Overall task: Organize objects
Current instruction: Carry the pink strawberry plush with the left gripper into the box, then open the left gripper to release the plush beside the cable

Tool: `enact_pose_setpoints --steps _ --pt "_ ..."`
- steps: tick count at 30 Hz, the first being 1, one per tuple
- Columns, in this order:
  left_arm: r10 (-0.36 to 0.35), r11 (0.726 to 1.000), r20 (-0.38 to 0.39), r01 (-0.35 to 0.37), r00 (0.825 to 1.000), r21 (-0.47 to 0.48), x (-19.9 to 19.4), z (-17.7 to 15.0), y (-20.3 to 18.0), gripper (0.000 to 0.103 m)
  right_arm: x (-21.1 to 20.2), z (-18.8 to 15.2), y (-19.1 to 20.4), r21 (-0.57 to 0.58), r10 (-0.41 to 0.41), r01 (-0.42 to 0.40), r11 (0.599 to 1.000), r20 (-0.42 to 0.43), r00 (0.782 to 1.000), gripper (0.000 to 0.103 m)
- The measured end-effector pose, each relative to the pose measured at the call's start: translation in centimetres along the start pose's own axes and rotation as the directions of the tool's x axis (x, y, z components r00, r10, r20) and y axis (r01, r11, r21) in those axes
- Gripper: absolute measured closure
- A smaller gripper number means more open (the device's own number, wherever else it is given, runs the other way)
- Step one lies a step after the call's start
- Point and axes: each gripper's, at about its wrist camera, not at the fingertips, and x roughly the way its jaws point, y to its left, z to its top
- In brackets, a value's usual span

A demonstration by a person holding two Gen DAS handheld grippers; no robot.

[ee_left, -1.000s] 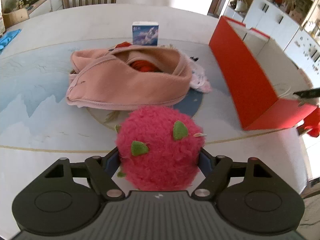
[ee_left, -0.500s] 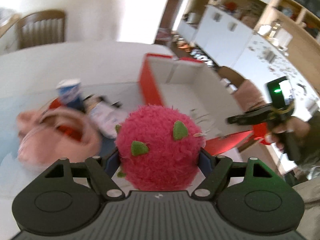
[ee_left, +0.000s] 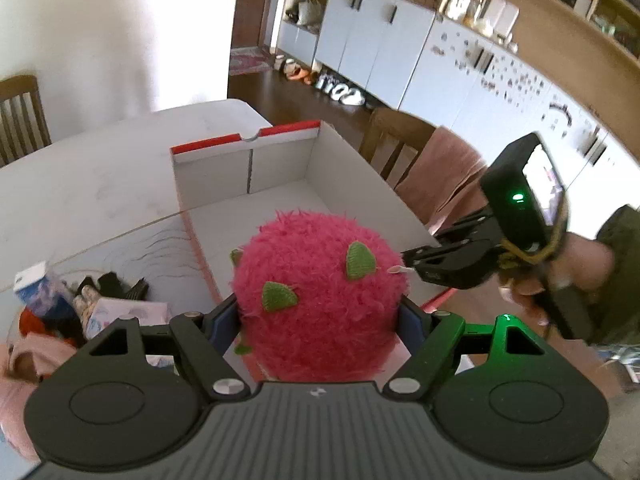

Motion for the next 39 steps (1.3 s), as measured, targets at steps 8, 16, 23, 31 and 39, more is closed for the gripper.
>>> enact_pose_setpoints --steps 8,16,23,31,39 --pt "0.01 1.0 -0.095 -0.008 0.995 0.021 5.8 1.4 -0.6 0.025 0.0 0.0 0.0 0.0 0.0 0.0 1.0 0.001 1.0 0.097" --pt "0.058 0.998 -0.19 -0.049 0.98 0.051 10.6 2.1 -0.9 0.025 -0.1 0.1 0.1 0.003 0.002 -0.002 1.0 0.0 1.0 0.097" --pt "0.112 0.989 -0.238 -0.084 0.965 0.125 13.3 2.2 -1.7 0.023 0.0 0.1 0.2 0.01 0.003 -0.003 1.0 -0.002 1.0 0.097" --pt "0.115 0.989 -0.246 -0.088 0.962 0.12 13.9 2.2 -1.5 0.02 -0.1 0.0 0.3 0.013 0.004 -0.004 1.0 -0.002 1.0 0.097" --pt "0.119 0.988 -0.19 -0.096 0.975 0.124 11.6 2.1 -1.6 0.016 -0.2 0.0 0.4 0.014 0.004 -0.004 1.0 -0.003 1.0 0.097"
